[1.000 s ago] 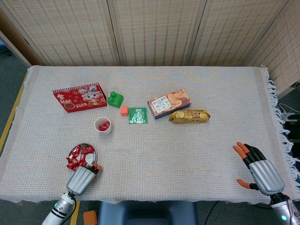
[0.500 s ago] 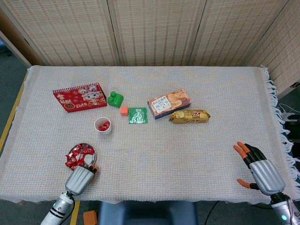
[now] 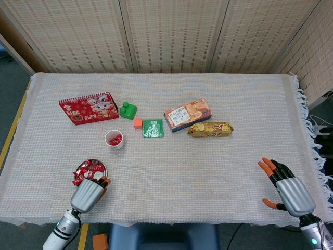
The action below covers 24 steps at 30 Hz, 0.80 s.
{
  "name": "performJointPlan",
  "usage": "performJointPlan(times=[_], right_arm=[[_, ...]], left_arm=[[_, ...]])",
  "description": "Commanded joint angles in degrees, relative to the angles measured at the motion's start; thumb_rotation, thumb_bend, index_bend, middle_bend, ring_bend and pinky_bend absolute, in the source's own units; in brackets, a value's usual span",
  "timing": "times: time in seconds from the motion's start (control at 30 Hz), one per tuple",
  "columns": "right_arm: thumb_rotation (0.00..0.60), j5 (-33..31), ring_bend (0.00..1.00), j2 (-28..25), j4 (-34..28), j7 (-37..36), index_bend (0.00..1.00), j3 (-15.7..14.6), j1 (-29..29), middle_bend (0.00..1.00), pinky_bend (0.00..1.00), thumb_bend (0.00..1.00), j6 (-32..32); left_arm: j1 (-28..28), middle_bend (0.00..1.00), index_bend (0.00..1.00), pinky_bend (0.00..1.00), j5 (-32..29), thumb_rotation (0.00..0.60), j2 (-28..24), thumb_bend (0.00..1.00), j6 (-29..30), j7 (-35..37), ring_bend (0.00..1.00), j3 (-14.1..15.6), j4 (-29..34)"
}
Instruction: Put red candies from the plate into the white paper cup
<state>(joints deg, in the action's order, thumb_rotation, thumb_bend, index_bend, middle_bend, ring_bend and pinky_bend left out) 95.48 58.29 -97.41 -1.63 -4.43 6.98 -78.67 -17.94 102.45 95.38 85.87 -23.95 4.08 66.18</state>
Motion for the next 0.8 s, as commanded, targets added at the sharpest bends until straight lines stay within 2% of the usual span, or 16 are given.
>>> performJointPlan(times=[0.03,0.2,0.4,0.63,0.8], right_arm=[[0.6,-0.1,0.0,0.1,0.0,0.2,0.0,0.0,0.1,0.0,0.12,0.06,0.1],[0.6,-0.8,0.0,0.2,0.0,0.4,0.0,0.3,0.1,0.0,0.12,0.06,0.3],[0.6,-1.8,0.0,0.5,0.0,0.9,0.0,0.7,0.4,0.0,0.12,0.06,1.1],[0.6,-2.6,0.0,0.7,0.0,1.3,0.0,1.0,0.7,0.0,0.12,0.06,1.8],[0.6,-2.9,0.0,0.6,0.0,1.4,0.0,1.1,0.6,0.0,0.12,0.06,1.8]], left_arm=[[-4.1,0.54,0.48,1.0,-0.9,0.6,-1.0,0.41,-2.2,-0.2,0.86,-4.6,3.7],[-10.2,0.52,0.48,1.0,-6.5,0.6,0.5,0.41,-8.7,1.1,0.86,-12.2,5.5],[-16.7,0.52,0.47,1.0,-12.5,0.6,4.0,0.41,-16.0,0.6,0.86,-18.0,1.2],[-21.0,0.52,0.47,1.0,-16.5,0.6,8.0,0.41,-19.6,0.6,0.86,-20.1,-5.8],[-22.3,0.52,0.47,1.0,-17.5,0.6,9.1,0.41,-19.8,1.6,0.86,-20.3,-9.2]])
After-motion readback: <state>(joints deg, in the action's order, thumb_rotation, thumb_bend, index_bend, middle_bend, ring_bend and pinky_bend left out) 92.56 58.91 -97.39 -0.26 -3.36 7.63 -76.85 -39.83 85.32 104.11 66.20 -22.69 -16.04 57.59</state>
